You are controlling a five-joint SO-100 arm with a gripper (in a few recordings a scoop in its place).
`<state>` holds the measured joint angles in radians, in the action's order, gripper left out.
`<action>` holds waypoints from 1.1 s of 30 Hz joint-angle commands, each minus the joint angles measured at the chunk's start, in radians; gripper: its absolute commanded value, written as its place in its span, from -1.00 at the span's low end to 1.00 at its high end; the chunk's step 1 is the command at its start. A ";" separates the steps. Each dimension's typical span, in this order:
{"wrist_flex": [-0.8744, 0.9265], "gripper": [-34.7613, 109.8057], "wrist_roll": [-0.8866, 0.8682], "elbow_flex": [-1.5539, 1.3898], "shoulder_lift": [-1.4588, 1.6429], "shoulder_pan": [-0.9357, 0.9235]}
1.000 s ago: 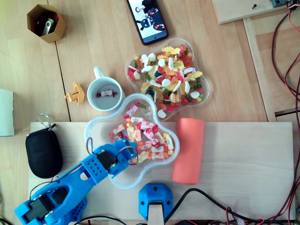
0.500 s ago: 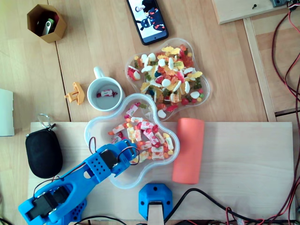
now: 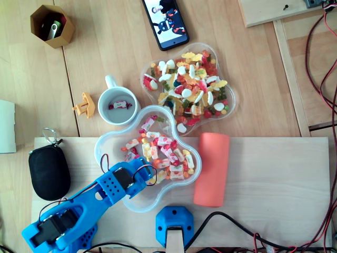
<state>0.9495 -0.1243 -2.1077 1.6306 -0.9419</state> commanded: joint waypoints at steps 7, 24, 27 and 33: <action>-0.005 -0.57 -0.026 0.021 0.015 -0.011; 0.015 -0.57 -0.031 0.482 0.181 0.230; -0.002 -0.57 -0.031 0.531 0.179 0.311; -0.003 -0.57 -0.031 0.561 0.178 0.446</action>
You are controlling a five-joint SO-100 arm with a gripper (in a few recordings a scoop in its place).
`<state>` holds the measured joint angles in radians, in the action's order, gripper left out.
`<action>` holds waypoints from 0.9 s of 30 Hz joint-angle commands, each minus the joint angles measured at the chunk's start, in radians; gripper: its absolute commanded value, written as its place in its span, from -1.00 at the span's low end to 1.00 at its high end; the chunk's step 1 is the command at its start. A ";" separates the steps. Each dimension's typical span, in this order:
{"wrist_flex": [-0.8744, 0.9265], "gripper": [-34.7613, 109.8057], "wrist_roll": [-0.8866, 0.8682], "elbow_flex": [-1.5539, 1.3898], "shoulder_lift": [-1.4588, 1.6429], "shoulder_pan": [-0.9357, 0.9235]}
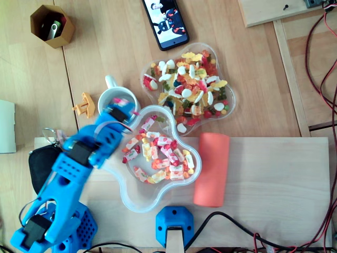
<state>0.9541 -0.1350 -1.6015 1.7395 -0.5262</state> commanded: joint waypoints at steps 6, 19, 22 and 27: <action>-0.008 -0.57 -0.020 0.021 0.025 0.087; -0.008 -0.55 -0.020 0.034 -0.046 0.087; -0.008 -0.55 -0.020 0.034 -0.046 0.095; 0.003 -0.55 -0.018 0.032 -0.046 0.101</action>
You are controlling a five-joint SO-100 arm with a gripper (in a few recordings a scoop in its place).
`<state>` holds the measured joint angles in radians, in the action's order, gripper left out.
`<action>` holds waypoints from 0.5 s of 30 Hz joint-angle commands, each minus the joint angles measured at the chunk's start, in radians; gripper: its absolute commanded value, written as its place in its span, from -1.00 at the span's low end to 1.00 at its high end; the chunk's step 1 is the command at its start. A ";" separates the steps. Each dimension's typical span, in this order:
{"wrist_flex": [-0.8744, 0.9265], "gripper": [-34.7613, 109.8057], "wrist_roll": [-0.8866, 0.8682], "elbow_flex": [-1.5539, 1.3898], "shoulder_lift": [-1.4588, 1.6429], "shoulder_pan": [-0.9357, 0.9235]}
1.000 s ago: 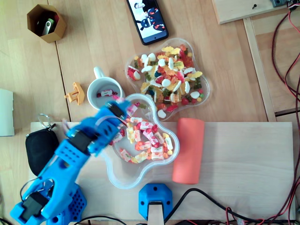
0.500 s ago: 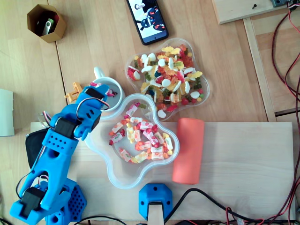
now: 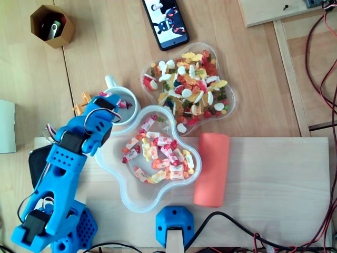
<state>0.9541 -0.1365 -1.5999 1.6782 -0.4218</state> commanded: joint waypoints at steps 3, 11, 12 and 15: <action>0.009 -0.54 -0.005 0.029 0.015 -0.003; 0.011 -0.38 0.000 -0.031 0.026 -0.011; 0.011 -0.36 -0.002 -0.048 0.029 -0.014; 0.011 -0.32 -0.008 -0.075 0.035 -0.015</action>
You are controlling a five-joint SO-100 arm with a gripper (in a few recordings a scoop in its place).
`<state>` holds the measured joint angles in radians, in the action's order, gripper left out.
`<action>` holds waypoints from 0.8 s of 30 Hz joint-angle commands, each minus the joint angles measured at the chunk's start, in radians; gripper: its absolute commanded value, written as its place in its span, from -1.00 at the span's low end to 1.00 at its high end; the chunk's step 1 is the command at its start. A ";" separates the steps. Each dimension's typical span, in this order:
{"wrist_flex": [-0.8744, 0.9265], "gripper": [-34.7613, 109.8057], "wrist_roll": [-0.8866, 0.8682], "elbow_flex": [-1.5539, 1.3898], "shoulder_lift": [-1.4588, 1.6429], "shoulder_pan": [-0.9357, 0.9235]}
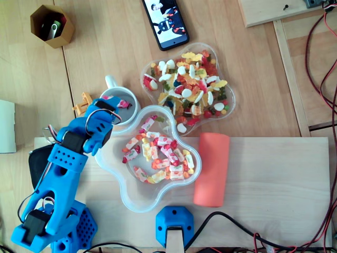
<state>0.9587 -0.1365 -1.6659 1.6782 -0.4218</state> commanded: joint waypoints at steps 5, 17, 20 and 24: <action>0.006 -0.29 -0.002 -0.014 0.037 -0.015; 0.009 -0.28 0.002 -0.107 0.489 0.207; 0.006 -0.28 0.003 -0.295 0.735 0.302; -0.026 -0.28 0.005 -0.603 1.108 0.434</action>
<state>0.9541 -0.1181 -2.1016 2.5894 -0.0445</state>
